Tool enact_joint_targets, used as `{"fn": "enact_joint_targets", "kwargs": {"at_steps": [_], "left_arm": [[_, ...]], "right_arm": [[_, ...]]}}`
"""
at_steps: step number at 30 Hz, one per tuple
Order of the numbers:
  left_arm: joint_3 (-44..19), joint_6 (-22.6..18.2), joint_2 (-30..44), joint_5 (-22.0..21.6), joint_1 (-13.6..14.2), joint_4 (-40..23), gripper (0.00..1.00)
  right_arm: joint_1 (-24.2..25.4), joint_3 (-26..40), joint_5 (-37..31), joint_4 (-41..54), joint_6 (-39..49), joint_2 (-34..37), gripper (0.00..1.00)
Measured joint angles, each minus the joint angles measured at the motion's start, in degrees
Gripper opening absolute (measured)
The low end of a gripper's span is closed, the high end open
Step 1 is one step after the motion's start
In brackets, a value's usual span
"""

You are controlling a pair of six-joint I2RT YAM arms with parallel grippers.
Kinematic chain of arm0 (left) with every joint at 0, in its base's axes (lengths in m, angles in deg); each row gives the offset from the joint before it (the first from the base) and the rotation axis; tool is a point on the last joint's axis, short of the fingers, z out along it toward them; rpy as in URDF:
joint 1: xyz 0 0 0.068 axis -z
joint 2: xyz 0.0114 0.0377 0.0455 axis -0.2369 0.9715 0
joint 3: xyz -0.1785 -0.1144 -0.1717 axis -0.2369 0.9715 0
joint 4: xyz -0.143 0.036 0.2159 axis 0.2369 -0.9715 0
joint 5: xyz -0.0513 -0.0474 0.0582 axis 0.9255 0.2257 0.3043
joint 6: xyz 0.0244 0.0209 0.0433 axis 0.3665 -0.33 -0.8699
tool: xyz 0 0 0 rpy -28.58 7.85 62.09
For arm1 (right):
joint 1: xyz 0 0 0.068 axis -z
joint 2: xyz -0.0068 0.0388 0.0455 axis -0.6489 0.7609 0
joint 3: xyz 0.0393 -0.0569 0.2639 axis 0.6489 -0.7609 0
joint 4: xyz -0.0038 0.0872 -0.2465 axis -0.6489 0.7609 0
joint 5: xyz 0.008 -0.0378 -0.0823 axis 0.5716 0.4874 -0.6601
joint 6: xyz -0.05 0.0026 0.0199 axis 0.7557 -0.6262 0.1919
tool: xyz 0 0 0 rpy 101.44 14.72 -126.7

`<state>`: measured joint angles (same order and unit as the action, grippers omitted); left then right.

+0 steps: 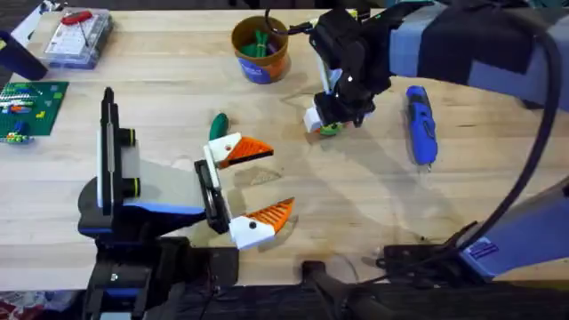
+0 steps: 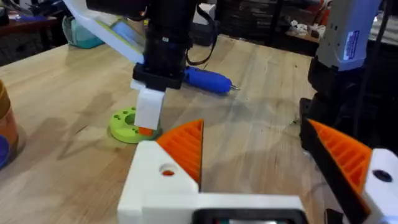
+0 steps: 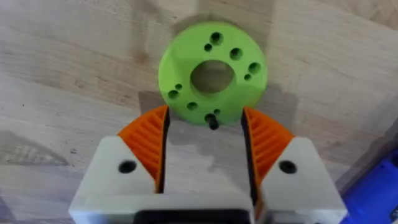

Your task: Pick up the gripper from the table and insert it into the empty holder that is missing its gripper. Then pick up a screw, insert it into the mounting hole, and use the screwdriver to tighten it. Finally, clean up the table by picking up the vegetable and placing it into the bucket.

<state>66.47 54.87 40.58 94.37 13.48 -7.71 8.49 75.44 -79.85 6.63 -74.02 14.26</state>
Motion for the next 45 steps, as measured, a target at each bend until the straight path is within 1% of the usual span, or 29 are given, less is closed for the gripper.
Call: {"fn": "enact_joint_targets", "kwargs": {"at_steps": [4,10,16,23,26,30,35,41,43,44,45], "left_arm": [[0.0,0.0,0.0,0.0,0.0,0.0,0.986],[0.0,0.0,0.0,0.0,0.0,0.0,0.986],[0.0,0.0,0.0,0.0,0.0,0.0,0.986],[0.0,0.0,0.0,0.0,0.0,0.0,0.986],[0.0,0.0,0.0,0.0,0.0,0.0,0.986],[0.0,0.0,0.0,0.0,0.0,0.0,0.986],[0.0,0.0,0.0,0.0,0.0,0.0,0.986],[0.0,0.0,0.0,0.0,0.0,0.0,0.986],[0.0,0.0,0.0,0.0,0.0,0.0,0.986],[0.0,0.0,0.0,0.0,0.0,0.0,0.986],[0.0,0.0,0.0,0.0,0.0,0.0,0.986]], "right_arm": [[0.0,0.0,0.0,0.4,0.0,0.1,0.579],[0.0,0.0,0.0,0.5,0.0,0.1,0.54],[0.0,0.0,0.0,0.7,0.0,0.1,0.465],[0.0,0.0,0.0,0.7,0.0,0.1,0.333],[0.0,0.0,0.0,0.7,0.0,0.1,0.302],[0.0,0.0,0.0,0.7,0.0,0.1,0.217],[0.0,0.0,0.0,0.7,-0.1,0.1,0.19],[0.0,0.0,-0.1,0.7,0.0,0.1,0.106],[0.0,0.0,-0.1,0.7,-0.1,0.1,0.063],[0.0,0.0,-0.1,0.7,-0.1,0.1,0.02],[0.0,0.0,-0.1,0.7,-0.2,0.1,0.008]]}}
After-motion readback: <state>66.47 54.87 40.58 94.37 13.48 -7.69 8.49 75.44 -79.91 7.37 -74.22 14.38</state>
